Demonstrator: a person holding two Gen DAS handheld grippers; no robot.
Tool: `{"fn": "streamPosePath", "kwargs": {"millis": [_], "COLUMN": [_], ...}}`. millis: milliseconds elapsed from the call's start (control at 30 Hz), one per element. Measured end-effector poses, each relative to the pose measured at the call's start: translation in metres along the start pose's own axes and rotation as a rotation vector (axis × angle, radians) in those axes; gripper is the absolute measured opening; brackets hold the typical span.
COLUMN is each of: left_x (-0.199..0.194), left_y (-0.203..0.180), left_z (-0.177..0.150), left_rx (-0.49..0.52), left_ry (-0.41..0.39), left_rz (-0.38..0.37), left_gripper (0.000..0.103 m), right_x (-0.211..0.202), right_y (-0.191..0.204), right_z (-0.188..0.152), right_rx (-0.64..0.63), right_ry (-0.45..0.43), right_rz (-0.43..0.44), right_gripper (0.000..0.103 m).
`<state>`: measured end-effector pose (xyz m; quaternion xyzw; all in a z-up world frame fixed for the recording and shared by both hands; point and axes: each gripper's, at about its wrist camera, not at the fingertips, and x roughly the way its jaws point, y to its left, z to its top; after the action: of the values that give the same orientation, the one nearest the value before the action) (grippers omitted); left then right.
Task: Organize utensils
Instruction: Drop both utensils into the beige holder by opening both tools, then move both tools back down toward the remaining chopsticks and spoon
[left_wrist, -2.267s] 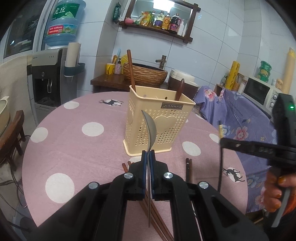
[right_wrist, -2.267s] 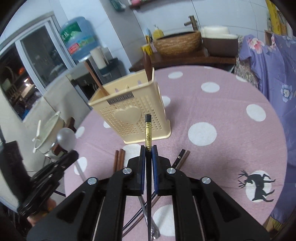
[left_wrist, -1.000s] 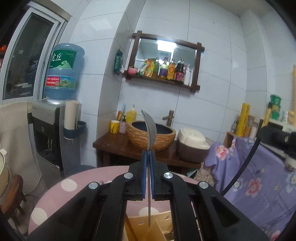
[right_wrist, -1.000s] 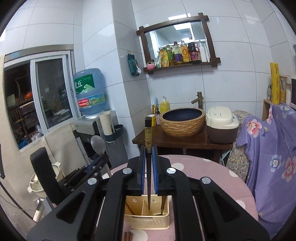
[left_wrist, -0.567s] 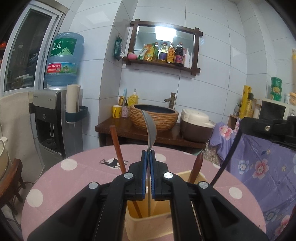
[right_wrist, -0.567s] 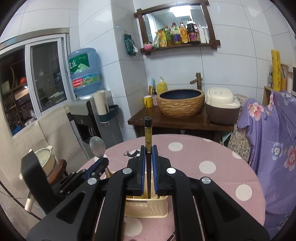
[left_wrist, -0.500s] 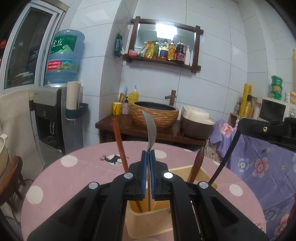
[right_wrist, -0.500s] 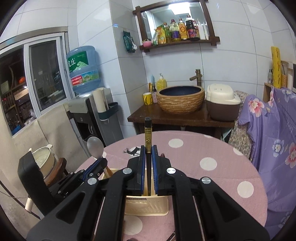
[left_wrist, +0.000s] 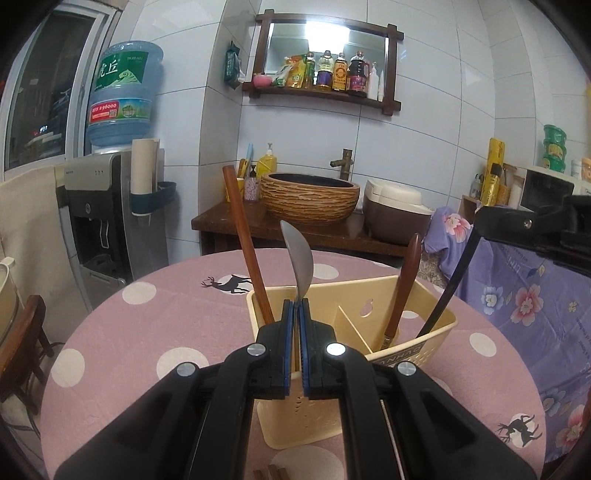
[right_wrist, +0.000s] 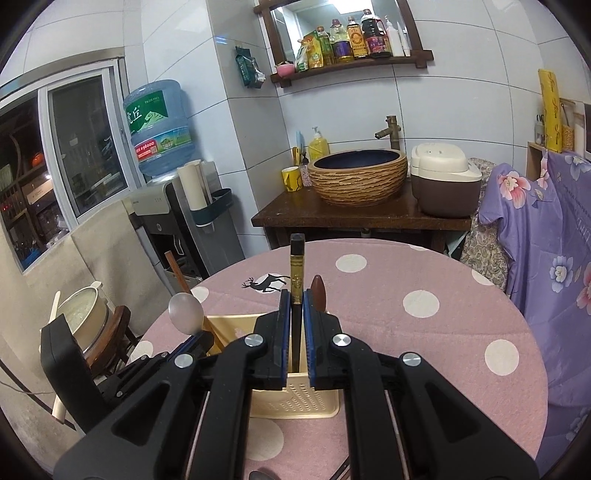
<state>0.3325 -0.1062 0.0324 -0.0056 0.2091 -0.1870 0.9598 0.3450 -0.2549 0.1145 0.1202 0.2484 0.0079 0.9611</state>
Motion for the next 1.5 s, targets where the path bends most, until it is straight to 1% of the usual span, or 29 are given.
{"fn": "streamPosePath", "kwargs": {"millis": [133,167,200,233,267,300,333,400,433,467,500,567,633,767,900,1033,1100,1167,1200,1267,1367,1433,1500], "left_x": [-0.005,-0.008,-0.011,-0.015,-0.019,-0.026,-0.033,-0.046,-0.051,-0.057,-0.064,-0.074,-0.081,-0.087,-0.091,-0.096,-0.099,-0.099,-0.099,-0.098,-0.097,-0.097,-0.097], "left_y": [-0.001,-0.002,-0.003,-0.003,-0.003,-0.003,-0.002,-0.003,-0.003,-0.003,-0.002,-0.001,-0.001,0.002,0.007,0.016,0.023,0.029,0.031,0.034,0.035,0.034,0.035], "left_z": [0.0,-0.001,-0.001,-0.001,-0.002,-0.002,-0.003,-0.004,-0.004,-0.005,-0.006,-0.01,-0.016,-0.032,-0.053,-0.077,-0.088,-0.097,-0.102,-0.112,-0.122,-0.127,-0.13], "left_rx": [-0.005,0.001,0.006,0.009,0.008,0.001,-0.004,-0.007,-0.009,-0.015,-0.023,-0.032,-0.028,-0.02,-0.015,-0.01,-0.02,-0.03,-0.035,-0.041,-0.048,-0.048,-0.05], "left_ry": [0.0,-0.006,-0.012,-0.02,-0.03,-0.047,-0.061,-0.072,-0.073,-0.075,-0.077,-0.074,-0.049,0.03,0.107,0.16,0.187,0.217,0.237,0.269,0.305,0.322,0.331], "left_rz": [-0.016,-0.015,-0.011,-0.009,-0.009,-0.012,-0.016,-0.027,-0.029,-0.027,-0.021,-0.012,-0.002,0.014,0.046,0.09,0.099,0.101,0.101,0.09,0.076,0.07,0.065], "left_gripper": [0.005,0.009,0.014,0.029,0.046,0.051,0.055,0.059,0.064,0.07,0.073,0.084,0.089,0.095,0.096,0.095,0.091,0.082,0.08,0.069,0.059,0.056,0.055], "right_x": [-0.002,-0.003,-0.005,-0.007,-0.01,-0.013,-0.016,-0.021,-0.023,-0.026,-0.029,-0.035,-0.041,-0.047,-0.048,-0.046,-0.045,-0.044,-0.042,-0.039,-0.035,-0.031,-0.024], "right_y": [-0.005,-0.005,-0.006,-0.006,-0.007,-0.009,-0.01,-0.012,-0.013,-0.013,-0.014,-0.015,-0.016,-0.016,-0.015,-0.019,-0.024,-0.027,-0.028,-0.027,-0.02,-0.009,0.003], "right_z": [-0.003,-0.003,-0.004,-0.005,-0.007,-0.007,-0.009,-0.014,-0.016,-0.018,-0.023,-0.031,-0.042,-0.066,-0.095,-0.126,-0.14,-0.152,-0.158,-0.167,-0.179,-0.187,-0.193], "right_rx": [0.013,0.013,0.012,0.011,0.015,0.02,0.023,0.023,0.023,0.023,0.023,0.017,0.006,-0.019,-0.049,-0.043,-0.03,-0.022,-0.018,-0.02,-0.052,-0.112,-0.183], "right_ry": [-0.019,-0.023,-0.03,-0.035,-0.045,-0.054,-0.059,-0.062,-0.065,-0.068,-0.069,-0.064,-0.053,-0.004,0.051,0.115,0.14,0.166,0.178,0.2,0.226,0.252,0.292], "right_rz": [-0.013,-0.008,-0.005,-0.005,0.0,0.006,0.009,0.012,0.012,0.009,0.006,-0.001,-0.007,-0.026,-0.037,-0.048,-0.046,-0.043,-0.042,-0.038,-0.015,0.024,0.069], "right_gripper": [0.009,0.009,0.015,0.027,0.035,0.042,0.043,0.044,0.047,0.049,0.051,0.053,0.058,0.059,0.061,0.061,0.061,0.061,0.061,0.061,0.061,0.061,0.061]}}
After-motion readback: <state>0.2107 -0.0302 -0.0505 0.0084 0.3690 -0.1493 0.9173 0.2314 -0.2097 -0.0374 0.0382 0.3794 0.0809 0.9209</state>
